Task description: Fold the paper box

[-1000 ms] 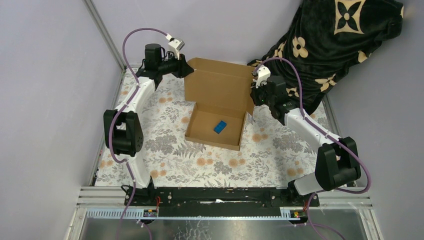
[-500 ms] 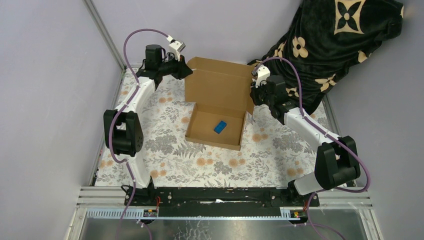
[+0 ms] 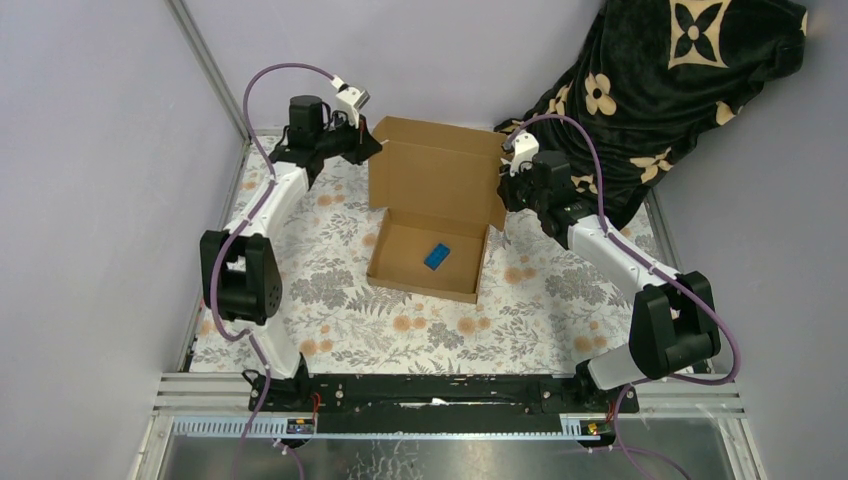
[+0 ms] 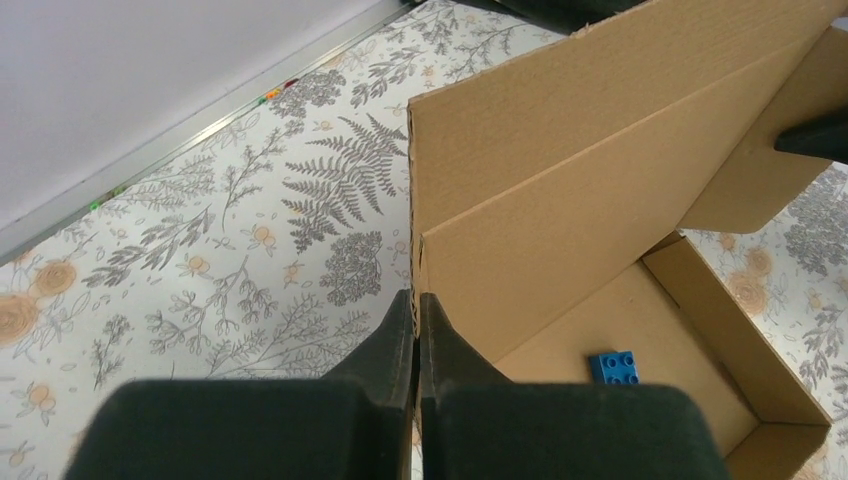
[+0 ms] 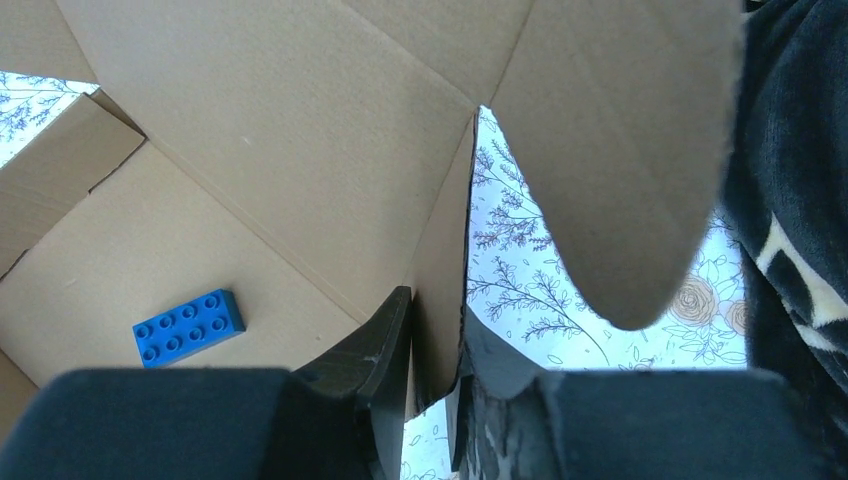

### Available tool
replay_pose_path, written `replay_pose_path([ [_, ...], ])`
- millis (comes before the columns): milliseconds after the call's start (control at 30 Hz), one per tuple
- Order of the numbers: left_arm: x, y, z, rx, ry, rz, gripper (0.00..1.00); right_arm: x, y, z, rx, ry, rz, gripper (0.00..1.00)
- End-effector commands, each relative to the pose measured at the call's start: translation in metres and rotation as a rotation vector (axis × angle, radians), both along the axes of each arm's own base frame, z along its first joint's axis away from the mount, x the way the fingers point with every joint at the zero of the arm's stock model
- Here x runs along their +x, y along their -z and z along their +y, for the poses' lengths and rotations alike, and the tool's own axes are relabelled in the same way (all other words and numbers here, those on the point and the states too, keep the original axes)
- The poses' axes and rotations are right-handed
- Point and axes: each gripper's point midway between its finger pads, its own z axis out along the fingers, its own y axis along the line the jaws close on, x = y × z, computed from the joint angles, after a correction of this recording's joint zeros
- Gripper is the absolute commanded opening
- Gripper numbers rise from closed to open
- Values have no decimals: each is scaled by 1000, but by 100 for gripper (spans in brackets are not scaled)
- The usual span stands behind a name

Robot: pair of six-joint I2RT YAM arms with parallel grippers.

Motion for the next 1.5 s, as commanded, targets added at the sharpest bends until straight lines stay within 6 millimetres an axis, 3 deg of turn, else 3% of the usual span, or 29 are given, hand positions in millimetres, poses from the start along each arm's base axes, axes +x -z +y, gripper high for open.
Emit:
replay_pose_path([
  [0,-14,2,11,19,-100,-7,0,4,-20,5,24,5,-32,26],
  [267,-39,-3,9,-14,-190,-66,0,-6,-30,1,38,25,3,40],
  [567,-64,-22,4,-38,-236,-147,0,-17,-61,-6,21,31,2,69],
  [700,-72,-29,0,-28,-233,-175,0,-13,-83,-9,-30,8,-33,72],
  [833,-78,-36,-3,-33,-224,-189,0,3,-93,-20,-80,7,-40,73],
  [1033,-82,-41,-2,-18,-218,-223,0,26,-112,-38,-14,0,-34,73],
  [1200,-82,-43,-2,-10,-212,-232,0,37,-105,-36,16,-59,4,74],
  [1467,-73,-35,-4,6,-211,-216,0,33,-78,-10,89,-213,101,65],
])
